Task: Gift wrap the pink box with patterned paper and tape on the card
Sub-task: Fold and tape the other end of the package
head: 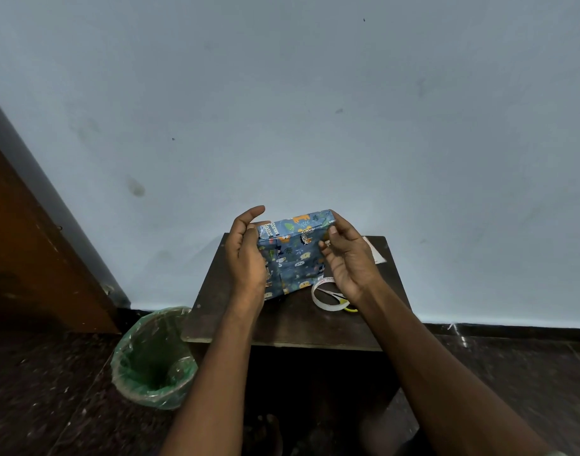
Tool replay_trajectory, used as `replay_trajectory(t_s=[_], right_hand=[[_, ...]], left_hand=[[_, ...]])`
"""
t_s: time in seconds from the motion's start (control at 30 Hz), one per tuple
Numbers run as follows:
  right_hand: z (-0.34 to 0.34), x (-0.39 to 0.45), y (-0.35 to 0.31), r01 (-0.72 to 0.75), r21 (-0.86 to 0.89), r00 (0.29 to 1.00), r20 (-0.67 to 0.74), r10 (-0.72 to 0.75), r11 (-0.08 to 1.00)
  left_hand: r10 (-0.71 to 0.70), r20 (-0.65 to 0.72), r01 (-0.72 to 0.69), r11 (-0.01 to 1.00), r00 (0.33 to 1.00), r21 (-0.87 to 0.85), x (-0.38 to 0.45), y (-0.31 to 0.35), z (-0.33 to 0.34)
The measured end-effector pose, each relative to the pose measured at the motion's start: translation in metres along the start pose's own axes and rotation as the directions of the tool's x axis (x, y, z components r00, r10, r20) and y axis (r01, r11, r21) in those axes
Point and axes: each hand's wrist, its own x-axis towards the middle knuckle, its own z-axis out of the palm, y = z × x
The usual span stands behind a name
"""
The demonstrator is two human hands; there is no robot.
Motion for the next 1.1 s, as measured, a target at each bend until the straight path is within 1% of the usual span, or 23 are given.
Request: replay_trajectory(t_s=[0.07, 0.13, 0.43, 0.57, 0.7, 0.87, 1.1], right_hand=[[0.001, -0.001, -0.006, -0.057, 0.04, 0.998, 0.02, 0.056, 0.998], [0.001, 0.001, -0.007, -0.086, 0.051, 0.996, 0.004, 0.086, 0.995], [-0.004, 0.01, 0.005, -0.06, 0.045, 0.996, -0.057, 0.062, 0.997], [-0.003, 0.005, 0.003, -0.05, 0.023, 0.998, -0.032, 0.051, 0.998], [0.002, -0.001, -0.004, -0.091, 0.081, 0.996, -0.004, 0.091, 0.993], [0.001, 0.004, 0.004, -0.036, 0.022, 0.999, -0.031, 0.037, 0.999], [-0.002, 0.0, 0.001, -0.063, 0.052, 0.998, -0.001, 0.063, 0.997]], left_hand=[[-0.009, -0.003, 0.009, 1.0, 1.0, -0.008, -0.001, 0.001, 0.0], [-0.007, 0.008, 0.007, 1.0, 1.0, -0.011, -0.004, 0.003, -0.001], [-0.018, 0.036, 0.019, 1.0, 0.999, -0.019, -0.006, 0.002, -0.002], [-0.029, 0.029, 0.03, 0.999, 0.999, -0.012, -0.006, 0.004, -0.001], [-0.022, 0.028, 0.022, 1.0, 0.999, -0.005, -0.004, 0.002, -0.002], [-0.031, 0.03, 0.031, 1.0, 0.999, 0.001, -0.003, 0.001, -0.002], [-0.022, 0.047, 0.022, 1.0, 0.999, -0.004, 0.001, -0.001, -0.004]])
